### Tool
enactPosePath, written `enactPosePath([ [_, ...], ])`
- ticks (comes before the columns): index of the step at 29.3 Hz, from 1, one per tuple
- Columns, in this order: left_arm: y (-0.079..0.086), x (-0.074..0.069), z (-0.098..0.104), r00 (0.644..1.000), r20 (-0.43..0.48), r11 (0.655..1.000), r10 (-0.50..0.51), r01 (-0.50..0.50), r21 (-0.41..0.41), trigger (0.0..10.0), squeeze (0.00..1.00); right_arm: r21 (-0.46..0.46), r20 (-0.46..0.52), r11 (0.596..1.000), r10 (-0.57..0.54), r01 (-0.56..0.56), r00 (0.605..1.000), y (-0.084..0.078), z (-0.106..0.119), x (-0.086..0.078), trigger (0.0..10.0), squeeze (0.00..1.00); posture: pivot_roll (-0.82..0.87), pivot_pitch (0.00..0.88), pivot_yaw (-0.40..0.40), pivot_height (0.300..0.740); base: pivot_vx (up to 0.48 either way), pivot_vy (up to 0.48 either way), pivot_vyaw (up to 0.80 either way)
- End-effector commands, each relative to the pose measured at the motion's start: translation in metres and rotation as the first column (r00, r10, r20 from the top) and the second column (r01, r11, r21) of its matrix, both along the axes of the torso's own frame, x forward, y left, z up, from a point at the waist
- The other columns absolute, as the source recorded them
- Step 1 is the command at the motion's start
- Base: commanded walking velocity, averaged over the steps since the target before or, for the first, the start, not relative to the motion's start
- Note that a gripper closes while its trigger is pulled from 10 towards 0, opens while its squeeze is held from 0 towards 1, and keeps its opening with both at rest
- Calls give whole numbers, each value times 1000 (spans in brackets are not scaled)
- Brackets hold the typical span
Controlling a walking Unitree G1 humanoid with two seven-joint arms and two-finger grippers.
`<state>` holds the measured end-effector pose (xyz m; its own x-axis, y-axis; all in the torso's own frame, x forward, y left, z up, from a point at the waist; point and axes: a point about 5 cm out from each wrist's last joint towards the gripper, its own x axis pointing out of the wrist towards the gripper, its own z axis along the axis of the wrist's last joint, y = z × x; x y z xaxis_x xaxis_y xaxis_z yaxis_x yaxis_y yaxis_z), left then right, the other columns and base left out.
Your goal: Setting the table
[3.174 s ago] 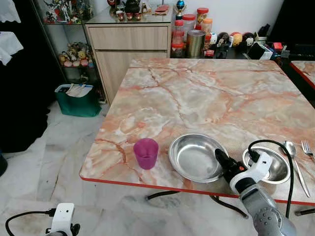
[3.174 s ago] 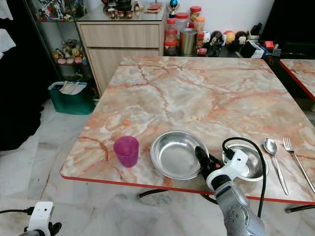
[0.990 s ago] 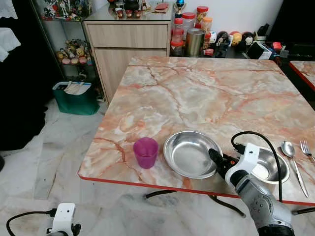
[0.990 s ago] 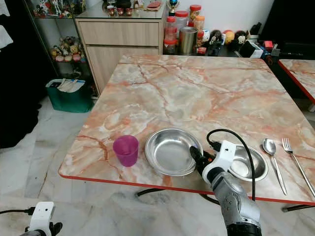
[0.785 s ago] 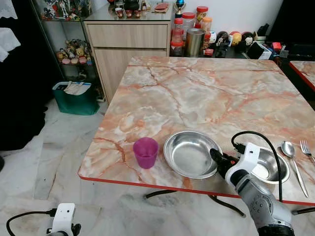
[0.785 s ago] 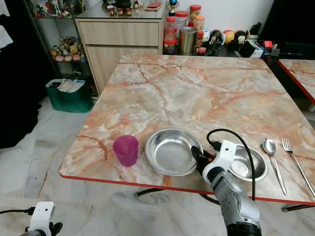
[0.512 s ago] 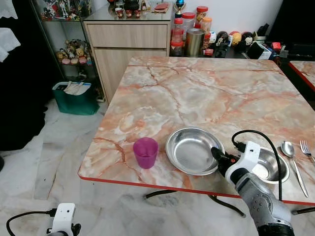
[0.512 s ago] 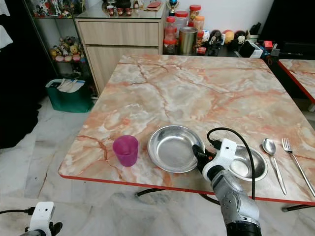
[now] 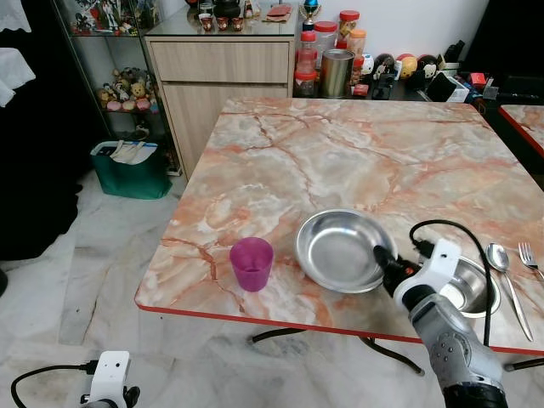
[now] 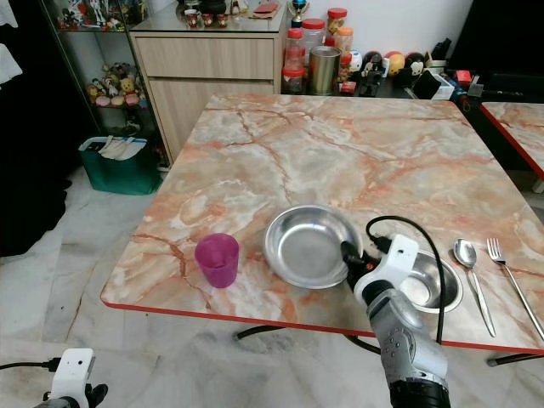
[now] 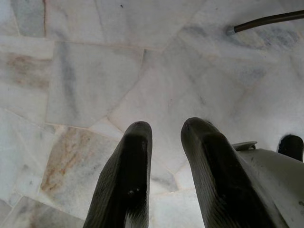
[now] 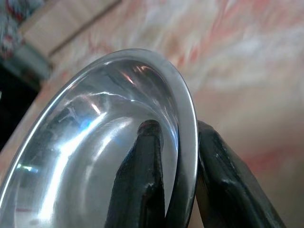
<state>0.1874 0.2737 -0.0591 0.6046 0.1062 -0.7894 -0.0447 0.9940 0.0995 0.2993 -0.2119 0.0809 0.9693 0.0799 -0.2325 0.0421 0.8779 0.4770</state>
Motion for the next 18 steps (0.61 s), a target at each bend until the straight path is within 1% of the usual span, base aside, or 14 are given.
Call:
enactPosePath([
  [1, 1, -2, -1, 1000, -7, 1000, -2, 2, 3, 10000, 0, -3, 96, 999, -52, 53, 994, -8, 18, 8, 10000, 0, 14, 0, 6, 736, 0, 0, 0],
  [2, 1, -2, -1, 1000, -7, 1000, -3, 3, 3, 10000, 0, -2, 136, 998, -59, 60, 989, -10, 25, 11, 10000, 0, 14, 0, 6, 736, 0, 0, 0],
  [3, 1, -2, -1, 1000, -7, 1000, -3, 3, 3, 10000, 0, -2, 136, 998, -59, 60, 989, -10, 25, 11, 10000, 0, 14, 0, 6, 736, 0, 0, 0],
  [6, 1, -2, -1, 1000, -8, 1000, -3, 3, 3, 10000, 0, 9, 207, 998, -70, 70, 976, -13, 39, 15, 10000, 0, 12, 0, 12, 736, 0, 0, 0],
  [8, 1, -2, -1, 1000, -9, 1000, -6, 6, 4, 10000, 0, 8, 227, 999, -54, 53, 972, -10, 45, 19, 10000, 0, 8, 0, 14, 736, 0, 0, 0],
  [11, 1, -2, -1, 1000, -10, 1000, -7, 7, 4, 10000, 0, 14, 231, 999, -47, 45, 972, -8, 45, 21, 10000, 0, 10, 0, 14, 736, 0, 0, 0],
  [14, 0, -2, -1, 1000, -8, 1000, -5, 5, 4, 10000, 0, 20, 211, 999, -37, 34, 977, -1, 37, 22, 10000, 0, 20, 0, 10, 736, 0, 0, 0],
  [18, 0, -2, -1, 1000, -10, 1000, -6, 6, 6, 10000, 0, 32, 189, 998, -51, 46, 981, -2, 32, 20, 10000, 0, 21, 0, 8, 736, 0, 0, 0],
])
